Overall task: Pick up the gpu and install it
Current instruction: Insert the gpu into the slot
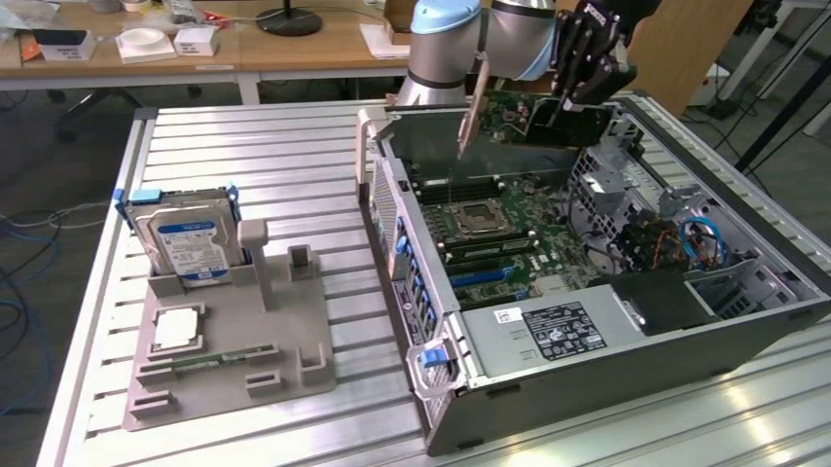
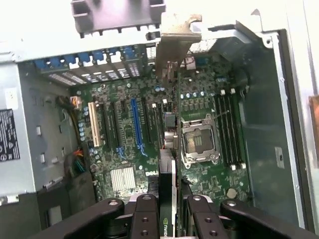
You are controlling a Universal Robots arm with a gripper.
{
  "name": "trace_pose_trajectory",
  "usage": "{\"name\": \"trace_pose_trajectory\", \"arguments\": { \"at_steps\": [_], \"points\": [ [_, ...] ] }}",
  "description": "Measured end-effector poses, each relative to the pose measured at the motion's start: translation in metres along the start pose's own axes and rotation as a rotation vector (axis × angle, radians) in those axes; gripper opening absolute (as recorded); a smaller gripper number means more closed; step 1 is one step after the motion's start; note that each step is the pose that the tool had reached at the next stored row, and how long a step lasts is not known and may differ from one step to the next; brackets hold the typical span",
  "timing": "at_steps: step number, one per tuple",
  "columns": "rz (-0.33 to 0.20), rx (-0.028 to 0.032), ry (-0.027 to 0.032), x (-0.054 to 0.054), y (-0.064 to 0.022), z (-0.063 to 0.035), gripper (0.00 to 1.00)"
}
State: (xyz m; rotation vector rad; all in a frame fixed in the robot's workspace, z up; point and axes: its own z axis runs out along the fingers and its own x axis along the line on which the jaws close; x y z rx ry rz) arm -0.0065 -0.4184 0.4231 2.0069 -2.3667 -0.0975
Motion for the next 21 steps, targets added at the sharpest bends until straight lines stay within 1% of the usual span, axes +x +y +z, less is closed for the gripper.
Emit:
{"name": "trace_pose_trajectory", "arguments": {
  "at_steps": [9, 13, 15, 18, 21],
  "points": [
    [-0.158, -0.0037, 0.0118, 0.000, 0.0000, 0.0002, 0.27],
    [-0.161, -0.0036, 0.0124, 0.000, 0.0000, 0.0007, 0.27],
    [-0.145, -0.0025, 0.0123, 0.000, -0.0002, 0.0035, 0.27],
    [-0.114, -0.0017, 0.0102, 0.000, -0.0005, 0.0088, 0.27],
    [-0.101, -0.0015, 0.0095, 0.000, -0.0009, 0.0143, 0.27]
  ]
}}
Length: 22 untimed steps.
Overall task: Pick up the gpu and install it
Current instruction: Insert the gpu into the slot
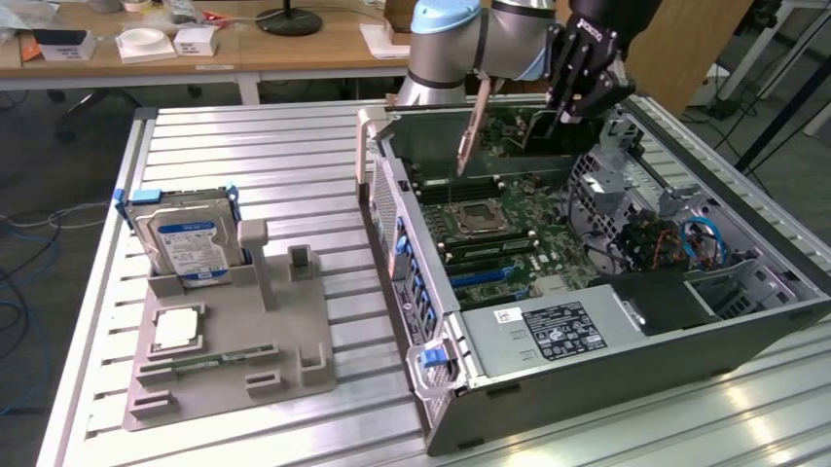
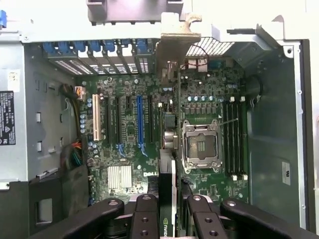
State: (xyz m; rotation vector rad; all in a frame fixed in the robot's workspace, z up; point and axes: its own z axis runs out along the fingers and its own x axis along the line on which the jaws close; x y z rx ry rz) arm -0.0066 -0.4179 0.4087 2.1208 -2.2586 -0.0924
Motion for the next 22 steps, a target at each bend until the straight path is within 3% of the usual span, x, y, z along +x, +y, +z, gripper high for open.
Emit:
{"name": "trace_pose_trajectory", "arguments": {
  "at_steps": [22],
  "points": [
    [-0.005, 0.0001, 0.0016, 0.004, -0.0030, 0.0387, 0.27]
  ]
}}
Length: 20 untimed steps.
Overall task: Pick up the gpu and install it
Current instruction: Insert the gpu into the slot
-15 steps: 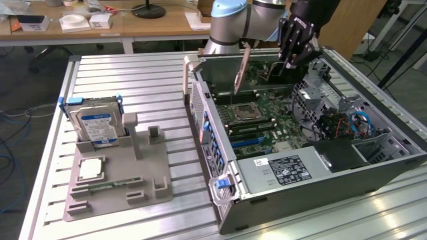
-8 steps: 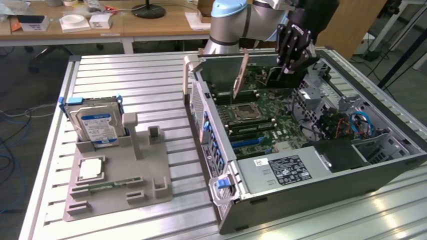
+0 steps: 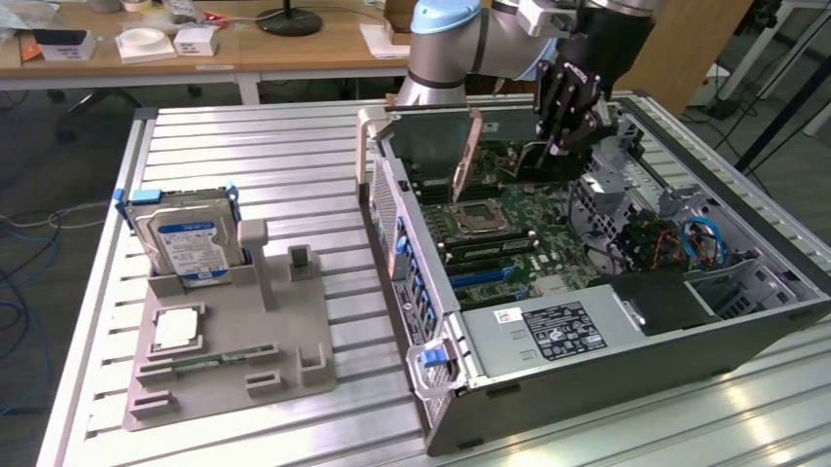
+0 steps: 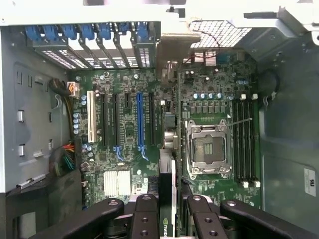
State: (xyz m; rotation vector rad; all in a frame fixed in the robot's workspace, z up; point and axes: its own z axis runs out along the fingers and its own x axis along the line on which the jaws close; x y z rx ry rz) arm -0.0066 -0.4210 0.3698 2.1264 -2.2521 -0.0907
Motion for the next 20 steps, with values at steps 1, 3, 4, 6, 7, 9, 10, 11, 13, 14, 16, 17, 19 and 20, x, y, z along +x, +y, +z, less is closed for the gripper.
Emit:
{"name": "trace_pose_trajectory", "arguments": {
  "at_steps": [1, 3, 4, 6, 7, 9, 10, 11, 13, 14, 16, 17, 19, 20],
  "points": [
    [-0.003, 0.0000, 0.0003, 0.001, -0.0001, 0.0012, 0.27],
    [-0.009, -0.0001, 0.0009, 0.003, -0.0004, 0.0035, 0.27],
    [-0.011, -0.0002, 0.0011, 0.004, -0.0005, 0.0047, 0.27],
    [-0.013, 0.0001, 0.0010, 0.006, -0.0007, 0.0071, 0.27],
    [-0.015, 0.0010, 0.0010, 0.006, -0.0008, 0.0079, 0.27],
    [-0.021, 0.0040, 0.0020, 0.007, -0.0010, 0.0092, 0.27],
    [-0.024, 0.0060, 0.0022, 0.007, -0.0011, 0.0100, 0.27],
    [-0.027, 0.0079, 0.0026, 0.008, -0.0012, 0.0107, 0.27],
    [-0.029, 0.0099, 0.0029, 0.009, -0.0007, 0.0127, 0.27],
    [-0.029, 0.0106, 0.0029, 0.010, -0.0002, 0.0140, 0.27],
    [-0.029, 0.0120, 0.0027, 0.012, 0.0008, 0.0167, 0.27],
    [-0.030, 0.0127, 0.0026, 0.014, 0.0013, 0.0182, 0.27],
    [-0.029, 0.0140, 0.0026, 0.016, 0.0023, 0.0207, 0.27],
    [-0.030, 0.0147, 0.0026, 0.017, 0.0028, 0.0221, 0.27]
  ]
}}
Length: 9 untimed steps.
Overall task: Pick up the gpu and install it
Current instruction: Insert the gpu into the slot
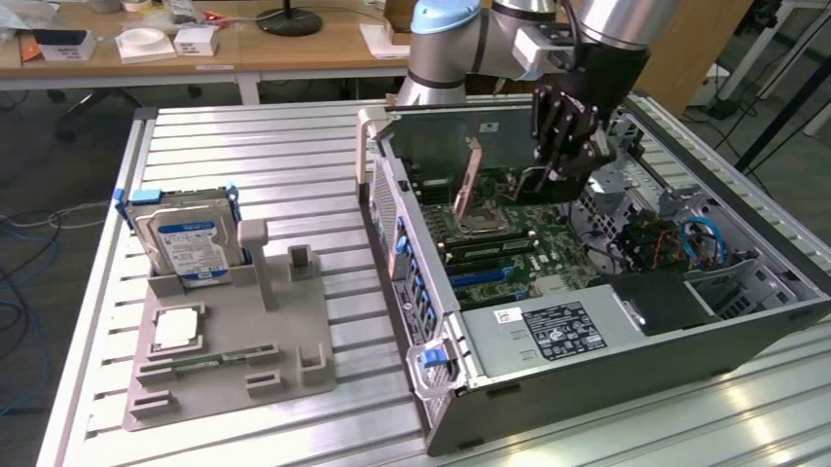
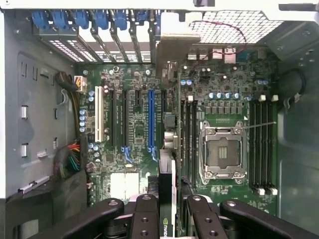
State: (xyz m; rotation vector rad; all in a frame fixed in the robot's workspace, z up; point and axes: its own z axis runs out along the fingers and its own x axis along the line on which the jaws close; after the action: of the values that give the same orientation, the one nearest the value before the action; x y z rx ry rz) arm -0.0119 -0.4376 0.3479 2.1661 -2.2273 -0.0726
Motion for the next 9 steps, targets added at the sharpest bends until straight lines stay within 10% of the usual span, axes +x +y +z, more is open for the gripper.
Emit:
{"name": "trace_pose_trajectory", "arguments": {
  "at_steps": [9],
  "points": [
    [0.000, 0.0039, -0.0003, 0.009, 0.0053, 0.0130, 0.27]
  ]
}}
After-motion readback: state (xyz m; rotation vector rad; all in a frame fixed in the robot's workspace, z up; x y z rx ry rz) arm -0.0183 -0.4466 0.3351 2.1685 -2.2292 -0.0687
